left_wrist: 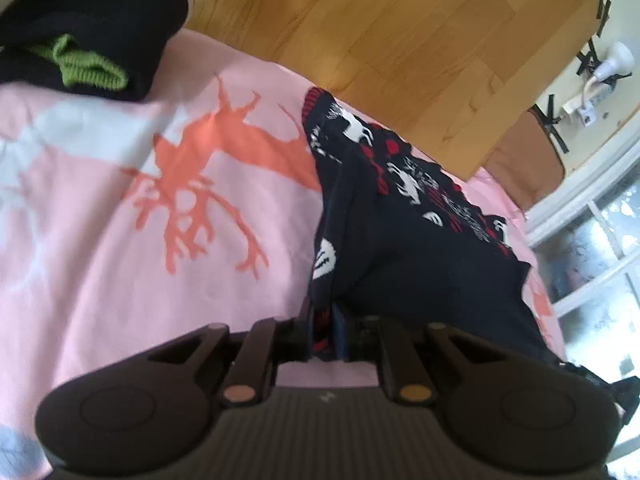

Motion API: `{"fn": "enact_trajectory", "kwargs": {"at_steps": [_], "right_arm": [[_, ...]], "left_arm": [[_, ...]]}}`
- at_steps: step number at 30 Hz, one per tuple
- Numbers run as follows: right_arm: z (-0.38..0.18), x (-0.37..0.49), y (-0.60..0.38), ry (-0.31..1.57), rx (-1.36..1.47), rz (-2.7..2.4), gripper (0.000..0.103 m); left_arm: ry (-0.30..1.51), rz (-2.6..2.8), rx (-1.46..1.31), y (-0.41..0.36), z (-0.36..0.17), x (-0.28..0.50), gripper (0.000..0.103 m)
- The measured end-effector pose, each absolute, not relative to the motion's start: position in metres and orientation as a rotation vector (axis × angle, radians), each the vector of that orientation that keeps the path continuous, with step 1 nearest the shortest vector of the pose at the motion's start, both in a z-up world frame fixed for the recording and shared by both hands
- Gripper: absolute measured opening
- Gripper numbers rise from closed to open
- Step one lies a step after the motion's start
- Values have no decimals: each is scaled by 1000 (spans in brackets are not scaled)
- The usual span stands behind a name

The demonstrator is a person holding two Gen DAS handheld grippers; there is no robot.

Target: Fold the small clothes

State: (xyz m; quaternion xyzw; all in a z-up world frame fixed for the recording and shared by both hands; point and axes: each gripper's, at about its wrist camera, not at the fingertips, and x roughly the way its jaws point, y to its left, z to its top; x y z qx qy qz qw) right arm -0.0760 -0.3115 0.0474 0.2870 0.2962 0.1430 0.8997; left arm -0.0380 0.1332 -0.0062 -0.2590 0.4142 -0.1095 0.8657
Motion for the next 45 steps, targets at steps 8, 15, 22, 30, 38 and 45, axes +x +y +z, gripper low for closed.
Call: {"fn": "enact_trajectory", "kwargs": {"at_steps": [8,15,22,30,38,45], "right_arm": [[55,-102,-313,647,653,325,53],[35,-88,-299,728,831,356,55],[39,-59,-269,660,771,295,52],[43,-65,-278,662,753,300,17],[76,-111,-298,651,672,317,15],[53,-125,-284,766,533,302,19]], "left_arm": [[883,-284,-685,146,-1,-59,89],[853,-311,-847,140,-20,-39,95],[797,-183,-856,130,-31,-23,28],[775,-223,-856,135,-19,-45,10],[825,-287,-841,138,-15,-86,9],[862,-211,-802,147,-32,-109,20]]}}
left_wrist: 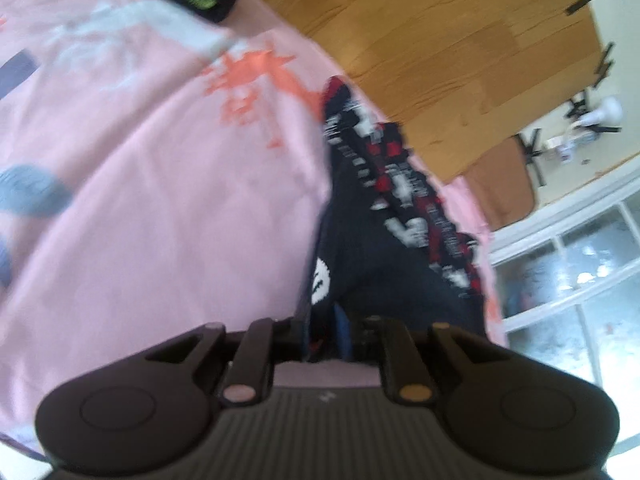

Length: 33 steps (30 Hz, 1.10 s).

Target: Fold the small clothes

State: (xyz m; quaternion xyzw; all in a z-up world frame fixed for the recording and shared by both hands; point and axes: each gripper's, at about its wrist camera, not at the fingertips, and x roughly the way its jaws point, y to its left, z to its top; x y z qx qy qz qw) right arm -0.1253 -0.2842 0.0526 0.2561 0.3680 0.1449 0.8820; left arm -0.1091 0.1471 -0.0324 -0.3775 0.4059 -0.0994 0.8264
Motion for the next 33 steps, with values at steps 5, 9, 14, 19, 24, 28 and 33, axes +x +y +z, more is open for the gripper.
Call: {"fn": "enact_trajectory", "kwargs": {"at_steps": [5,9,14,19,24,28,33], "right_arm": [[63,-116,-297,701,486,180,39],[80,-114,-303,598,451,130,43],[89,-95,-267,548,385,244,43],[81,-82,-219,568,304,370,43],[71,-69,-191,621,286,442,43],[57,-56,-185,718,278,449,42],[81,-46,-206,636,301,419,42]], "left_arm": [[785,-188,-794,165,-27,-120,38],[689,-143,-779,183,-14,-125,44],[683,-142,-775,182,-15,-117,44],[712,-141,-736,172,-26,-113,44],[694,-127,-707,177,-27,-116,43],[679,-116,-660,178,-17,-109,44],[667,-135,-554,171,10,-72,45]]}}
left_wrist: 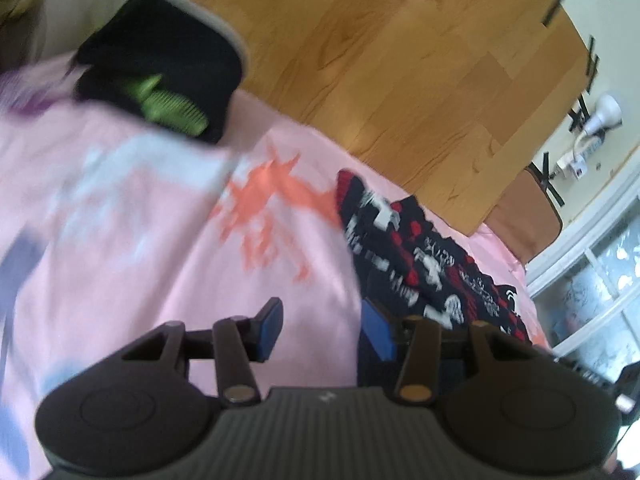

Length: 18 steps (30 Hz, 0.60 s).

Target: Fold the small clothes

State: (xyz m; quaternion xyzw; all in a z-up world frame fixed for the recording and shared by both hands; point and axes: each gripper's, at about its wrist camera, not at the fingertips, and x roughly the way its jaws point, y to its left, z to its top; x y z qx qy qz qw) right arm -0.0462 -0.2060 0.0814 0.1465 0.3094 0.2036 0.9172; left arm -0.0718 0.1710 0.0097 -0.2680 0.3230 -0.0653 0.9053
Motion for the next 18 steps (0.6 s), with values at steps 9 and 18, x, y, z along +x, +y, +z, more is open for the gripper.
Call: {"fn": "enact_trajectory", "kwargs": {"at_steps": [9,18], "right_arm": [[117,71,-217,591,277,437,53],[70,198,-180,797,253,454,69]], "left_arm": [[689,-256,-248,81,56,92,56],[893,-191,-226,5,-2,236,42]]}}
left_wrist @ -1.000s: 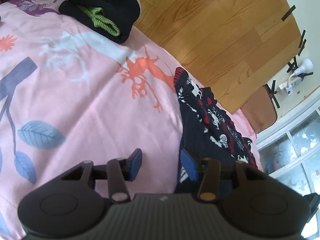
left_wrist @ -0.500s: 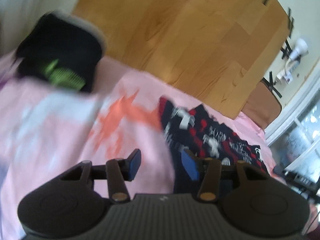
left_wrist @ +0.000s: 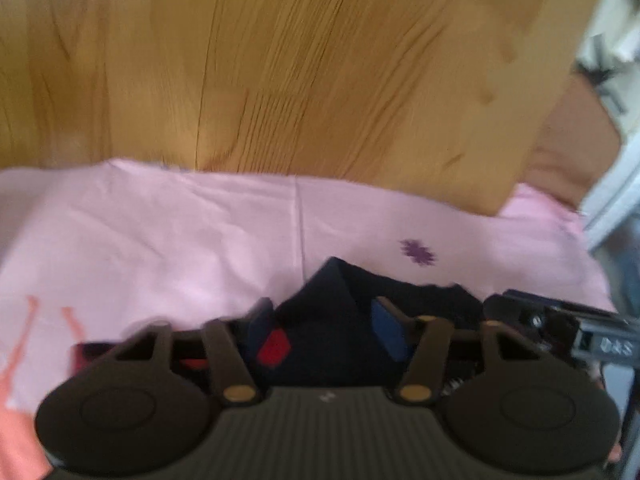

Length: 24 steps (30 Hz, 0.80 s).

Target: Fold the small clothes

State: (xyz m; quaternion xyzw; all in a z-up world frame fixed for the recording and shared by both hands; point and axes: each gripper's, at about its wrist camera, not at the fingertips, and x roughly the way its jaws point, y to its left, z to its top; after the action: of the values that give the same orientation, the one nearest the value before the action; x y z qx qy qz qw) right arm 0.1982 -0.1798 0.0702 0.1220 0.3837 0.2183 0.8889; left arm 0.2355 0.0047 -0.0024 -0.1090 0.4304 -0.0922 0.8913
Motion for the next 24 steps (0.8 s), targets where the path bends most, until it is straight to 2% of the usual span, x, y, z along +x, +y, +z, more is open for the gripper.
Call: {"fn": "enact_trajectory", "kwargs": {"at_steps": [3,4,5,9,15,19,21,22,24], "right_arm": [[52,214,-169,860,248,486,63],[53,212,-165,846,212,506,32],[55,212,-162,855,205,531,13],[89,183,-168,766,267,585,12],[153,73,-187,590,231,707,11],[149,-26,-207,530,178,771,11],[127,-67,-211,565,184,771,10],[113,-85,-213,589,174,764,4],[85,-108,-218,669,203,758,4]], "left_arm": [[837,-154,-113,-3,-5,231,18],[831,-170,-110,-2,-2,224,12],[831,-190,-124,1,1,219,9],[728,-250,-199,13,43,176,7],[517,-393,-210,32,95,39,6],[467,-480,-224,50,82,-60,2],[510,-502,-257,56,58,-95,3],[554,-505,-276,57,43,-107,5],[647,-492,-330,63,12,-122,6]]}}
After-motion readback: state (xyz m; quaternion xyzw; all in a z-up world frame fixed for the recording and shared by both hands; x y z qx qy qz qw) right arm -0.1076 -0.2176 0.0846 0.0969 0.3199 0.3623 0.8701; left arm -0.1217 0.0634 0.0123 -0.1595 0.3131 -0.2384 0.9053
